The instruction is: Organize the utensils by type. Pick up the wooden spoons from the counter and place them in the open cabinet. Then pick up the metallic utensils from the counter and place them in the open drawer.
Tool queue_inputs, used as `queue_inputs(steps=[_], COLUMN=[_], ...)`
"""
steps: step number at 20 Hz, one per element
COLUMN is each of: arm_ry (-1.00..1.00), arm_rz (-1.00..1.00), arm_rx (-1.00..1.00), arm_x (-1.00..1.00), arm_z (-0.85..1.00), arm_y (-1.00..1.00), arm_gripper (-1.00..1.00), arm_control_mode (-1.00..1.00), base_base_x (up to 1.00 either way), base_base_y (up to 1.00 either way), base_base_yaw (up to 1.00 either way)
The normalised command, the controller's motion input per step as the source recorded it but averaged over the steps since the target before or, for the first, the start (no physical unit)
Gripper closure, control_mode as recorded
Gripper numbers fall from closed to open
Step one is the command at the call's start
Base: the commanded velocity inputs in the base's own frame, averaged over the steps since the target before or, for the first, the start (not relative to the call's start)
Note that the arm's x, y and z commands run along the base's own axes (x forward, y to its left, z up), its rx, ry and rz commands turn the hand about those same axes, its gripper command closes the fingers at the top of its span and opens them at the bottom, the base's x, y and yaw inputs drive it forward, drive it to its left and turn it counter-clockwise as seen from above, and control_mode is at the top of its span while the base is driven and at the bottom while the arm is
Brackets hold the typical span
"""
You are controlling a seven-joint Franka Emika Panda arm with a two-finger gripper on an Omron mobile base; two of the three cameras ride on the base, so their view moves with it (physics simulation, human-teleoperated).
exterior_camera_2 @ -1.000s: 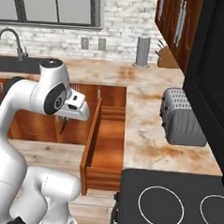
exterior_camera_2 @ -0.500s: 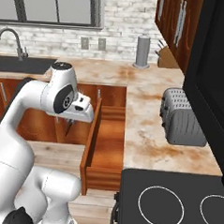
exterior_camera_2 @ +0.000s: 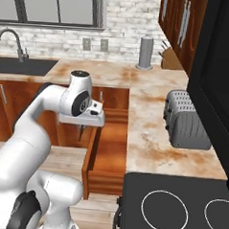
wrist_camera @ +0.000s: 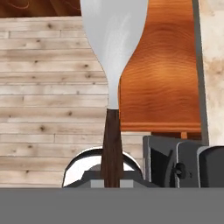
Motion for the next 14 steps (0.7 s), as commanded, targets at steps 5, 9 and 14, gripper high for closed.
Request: queue_inputs(steps=[5,9,14], arm_ry=[0.02,0.02,0.01], arm_rz=[0.0,0.01,0.0], arm_rx=[-0.03,-0.04,-0.05], arm_x=[0.35,0.44,0.47], arm_z=[-0.45,-0.52,-0.46], arm_y=[-0.05,0.0,0.0], arm_gripper=[1.0,1.0,1.0], arm_control_mode=[-1.0,-1.0,-1.0], base_base_x=[0.0,0.0,0.0], base_base_y=[0.0,0.0,0.0], base_base_yaw=[0.0,0.0,0.0])
